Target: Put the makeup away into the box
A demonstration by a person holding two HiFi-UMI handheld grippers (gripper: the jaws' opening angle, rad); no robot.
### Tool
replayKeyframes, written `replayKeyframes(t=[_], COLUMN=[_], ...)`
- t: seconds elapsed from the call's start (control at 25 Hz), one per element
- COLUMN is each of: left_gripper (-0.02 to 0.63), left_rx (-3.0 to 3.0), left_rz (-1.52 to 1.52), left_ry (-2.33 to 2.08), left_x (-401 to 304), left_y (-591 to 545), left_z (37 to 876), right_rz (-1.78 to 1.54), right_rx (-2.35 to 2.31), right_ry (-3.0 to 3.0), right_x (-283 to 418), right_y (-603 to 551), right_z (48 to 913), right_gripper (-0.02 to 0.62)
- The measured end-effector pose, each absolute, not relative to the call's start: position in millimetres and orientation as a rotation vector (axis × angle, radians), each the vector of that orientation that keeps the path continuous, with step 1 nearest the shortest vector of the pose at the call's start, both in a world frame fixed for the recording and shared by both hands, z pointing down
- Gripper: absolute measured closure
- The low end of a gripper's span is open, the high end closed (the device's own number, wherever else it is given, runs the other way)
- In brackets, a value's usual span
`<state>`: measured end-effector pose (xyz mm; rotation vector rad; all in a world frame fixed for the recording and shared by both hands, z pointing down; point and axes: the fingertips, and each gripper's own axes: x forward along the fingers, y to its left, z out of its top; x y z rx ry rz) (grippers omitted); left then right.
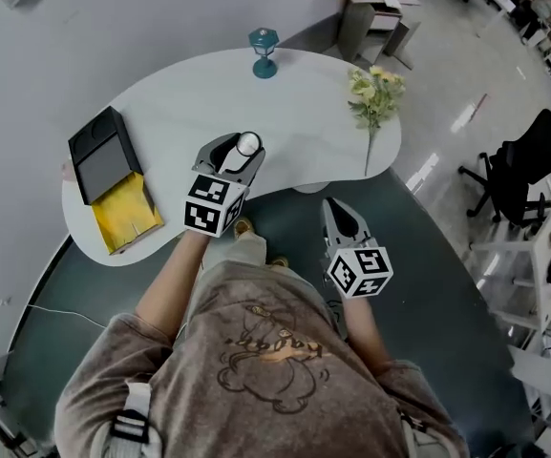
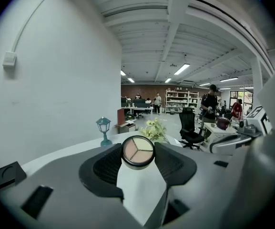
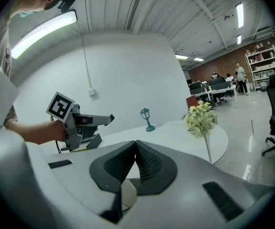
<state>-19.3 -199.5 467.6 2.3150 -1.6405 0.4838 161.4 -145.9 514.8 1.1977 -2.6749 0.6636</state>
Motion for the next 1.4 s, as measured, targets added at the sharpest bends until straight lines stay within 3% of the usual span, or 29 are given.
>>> replayKeyframes(t=[1.4], left_gripper=[0.373], left_rx=[1.835], left_rz=[0.362], left_ry=[-2.188], left_x=[-315.2], left_y=[-3.9], left_z=[401.9], right_rz=[0.541], right_rx=[0.503], right_ry=[-2.834], right_x=[-119.6], right_y=[-65.2], right_z=[477.6], right_gripper=[0.592])
